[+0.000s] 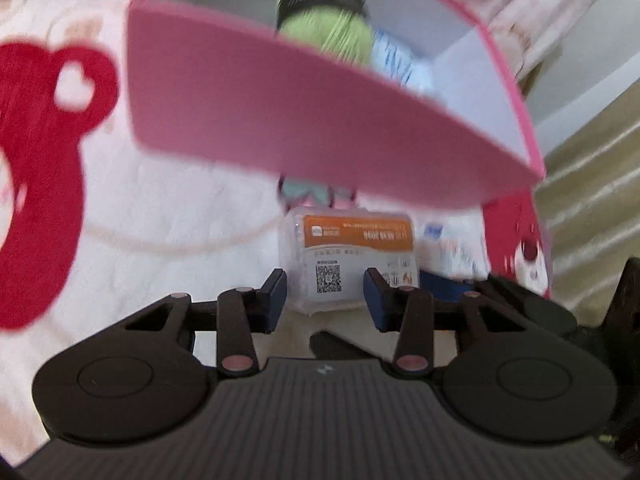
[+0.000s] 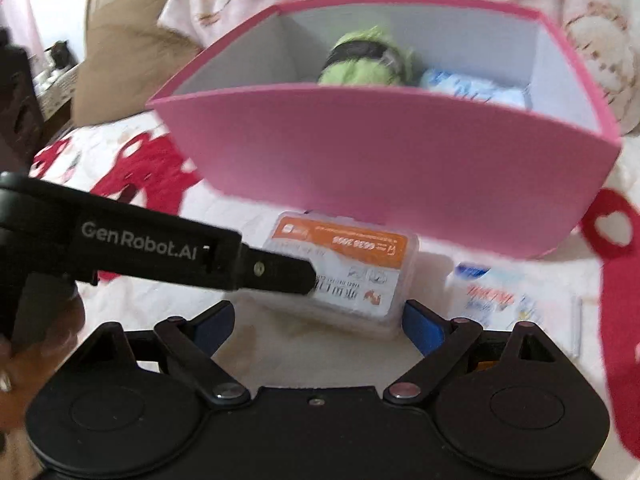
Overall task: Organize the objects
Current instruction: 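Lower the left gripper onto the clear orange-labelled card box and close, then lift the card box with the left gripper and carry it over the pink box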
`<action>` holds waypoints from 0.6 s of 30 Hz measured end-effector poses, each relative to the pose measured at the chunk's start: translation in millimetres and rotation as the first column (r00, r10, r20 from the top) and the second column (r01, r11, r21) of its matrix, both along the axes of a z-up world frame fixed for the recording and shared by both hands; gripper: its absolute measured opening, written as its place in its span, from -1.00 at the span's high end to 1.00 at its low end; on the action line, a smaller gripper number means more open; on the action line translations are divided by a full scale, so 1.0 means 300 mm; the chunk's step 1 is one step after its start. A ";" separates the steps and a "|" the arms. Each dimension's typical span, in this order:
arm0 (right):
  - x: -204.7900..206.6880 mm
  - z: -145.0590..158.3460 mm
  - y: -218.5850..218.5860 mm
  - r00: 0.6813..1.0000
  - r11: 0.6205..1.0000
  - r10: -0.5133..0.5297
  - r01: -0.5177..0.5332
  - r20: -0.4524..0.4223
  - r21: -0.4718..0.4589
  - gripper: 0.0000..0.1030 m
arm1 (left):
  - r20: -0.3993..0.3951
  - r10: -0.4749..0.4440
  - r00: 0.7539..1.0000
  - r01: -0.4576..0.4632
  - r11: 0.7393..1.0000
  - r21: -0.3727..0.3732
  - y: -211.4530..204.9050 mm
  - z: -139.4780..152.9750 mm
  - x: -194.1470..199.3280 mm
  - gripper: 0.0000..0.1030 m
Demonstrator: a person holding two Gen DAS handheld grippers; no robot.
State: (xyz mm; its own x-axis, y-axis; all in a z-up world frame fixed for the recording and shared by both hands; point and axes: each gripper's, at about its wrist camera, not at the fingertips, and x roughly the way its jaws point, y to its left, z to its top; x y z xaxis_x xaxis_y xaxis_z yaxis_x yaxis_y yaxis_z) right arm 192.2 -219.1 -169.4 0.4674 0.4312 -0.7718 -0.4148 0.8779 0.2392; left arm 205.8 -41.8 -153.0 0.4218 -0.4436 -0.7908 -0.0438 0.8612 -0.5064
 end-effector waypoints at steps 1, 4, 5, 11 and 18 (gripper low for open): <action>-0.004 0.002 0.000 1.000 1.000 0.011 -0.011 -0.007 0.012 -0.81 | -0.027 -0.001 1.000 0.000 1.000 -0.008 0.010 -0.004 -0.006 0.19; 0.002 0.005 0.019 1.000 1.000 0.024 -0.024 -0.005 0.007 -0.81 | -0.032 0.025 0.999 -0.025 1.000 -0.002 0.035 -0.010 -0.019 0.15; 0.005 0.001 0.026 1.000 1.000 0.024 -0.024 0.000 -0.002 -0.81 | -0.014 0.041 0.999 -0.040 0.999 0.020 0.039 -0.005 -0.016 0.14; -0.006 -0.030 0.055 0.998 0.996 0.042 -0.039 0.050 -0.074 -0.70 | 0.018 0.105 0.994 -0.105 0.994 -0.009 0.062 -0.034 0.017 0.09; -0.029 -0.035 0.061 0.994 0.987 0.066 -0.053 0.086 -0.151 -0.60 | 0.042 0.092 0.995 -0.092 0.996 -0.001 0.002 -0.031 -0.003 0.14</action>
